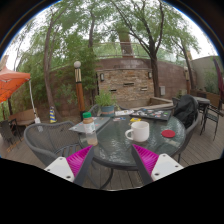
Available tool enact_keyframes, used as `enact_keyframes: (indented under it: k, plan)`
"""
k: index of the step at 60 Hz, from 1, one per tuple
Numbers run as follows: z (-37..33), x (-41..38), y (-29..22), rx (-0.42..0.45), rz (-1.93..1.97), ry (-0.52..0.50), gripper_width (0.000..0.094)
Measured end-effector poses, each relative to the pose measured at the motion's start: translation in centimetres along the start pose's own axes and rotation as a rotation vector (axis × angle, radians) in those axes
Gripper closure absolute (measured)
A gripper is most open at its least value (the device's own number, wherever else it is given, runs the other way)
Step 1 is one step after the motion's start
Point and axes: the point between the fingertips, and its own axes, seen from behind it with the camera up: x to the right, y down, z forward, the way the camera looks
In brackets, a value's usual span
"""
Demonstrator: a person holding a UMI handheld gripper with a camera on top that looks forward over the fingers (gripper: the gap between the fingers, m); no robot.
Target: Pour water
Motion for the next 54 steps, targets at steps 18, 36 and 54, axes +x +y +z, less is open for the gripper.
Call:
enact_keyframes:
  k: [18,36,54]
  plan:
    - [11.0,-7.5,-2.3,0.133,-0.080,-0.055,0.0098]
    - [23.8,-10.0,-4.0,0.182,-0.136,0.022,0.0113]
    - [26.7,-9.2,-3.5,0.165,-0.105,0.124,0.0504]
